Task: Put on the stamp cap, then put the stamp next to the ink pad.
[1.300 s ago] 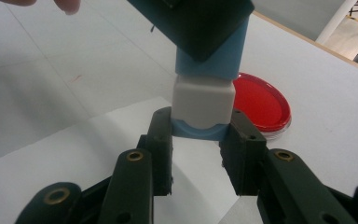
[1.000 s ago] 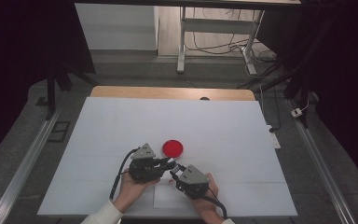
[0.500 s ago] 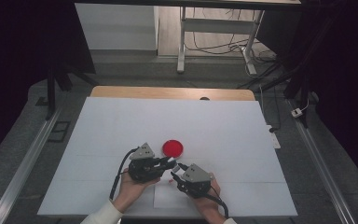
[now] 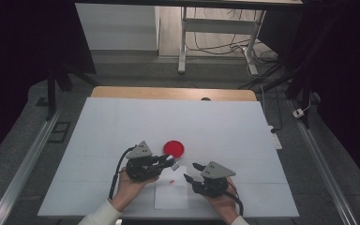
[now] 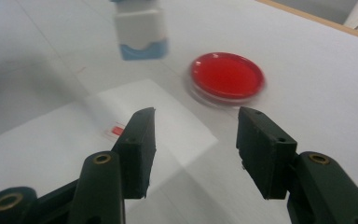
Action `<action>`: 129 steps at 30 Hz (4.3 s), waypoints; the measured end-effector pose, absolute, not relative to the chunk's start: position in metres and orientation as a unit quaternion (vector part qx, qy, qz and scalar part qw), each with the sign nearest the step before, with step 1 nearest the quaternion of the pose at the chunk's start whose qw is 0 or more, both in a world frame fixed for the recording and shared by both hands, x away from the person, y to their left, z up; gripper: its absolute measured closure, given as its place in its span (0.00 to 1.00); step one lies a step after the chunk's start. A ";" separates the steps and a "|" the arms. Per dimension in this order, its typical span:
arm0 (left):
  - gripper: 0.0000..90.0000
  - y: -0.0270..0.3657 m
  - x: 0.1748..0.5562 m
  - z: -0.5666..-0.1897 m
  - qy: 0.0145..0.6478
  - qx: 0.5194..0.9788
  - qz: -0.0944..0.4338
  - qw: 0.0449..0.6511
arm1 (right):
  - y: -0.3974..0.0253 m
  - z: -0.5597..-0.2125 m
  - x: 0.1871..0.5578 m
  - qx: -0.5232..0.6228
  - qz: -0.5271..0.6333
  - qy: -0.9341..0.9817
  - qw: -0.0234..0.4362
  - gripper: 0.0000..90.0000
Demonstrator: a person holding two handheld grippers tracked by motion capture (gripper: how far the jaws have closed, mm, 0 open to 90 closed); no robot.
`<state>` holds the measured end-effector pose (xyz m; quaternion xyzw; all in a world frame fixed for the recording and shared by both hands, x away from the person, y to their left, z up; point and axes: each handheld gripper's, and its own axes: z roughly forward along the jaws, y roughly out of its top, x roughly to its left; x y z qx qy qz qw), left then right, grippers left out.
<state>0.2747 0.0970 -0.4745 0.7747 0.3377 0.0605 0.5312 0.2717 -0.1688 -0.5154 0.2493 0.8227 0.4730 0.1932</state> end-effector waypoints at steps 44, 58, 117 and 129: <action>0.83 0.121 0.284 -0.466 0.346 0.778 0.113 0.512 | -0.303 -0.511 0.286 0.321 0.434 0.805 0.247 0.45; 0.83 0.138 0.292 -0.457 0.378 0.762 0.128 0.511 | -0.304 -0.509 0.287 0.323 0.433 0.802 0.255 0.45; 0.82 0.111 0.400 -0.507 0.440 0.806 0.149 0.368 | -0.303 -0.512 0.294 0.324 0.432 0.804 0.248 0.44; 0.40 0.114 0.397 -0.502 0.445 0.795 0.139 0.388 | -0.303 -0.512 0.294 0.324 0.434 0.804 0.245 0.44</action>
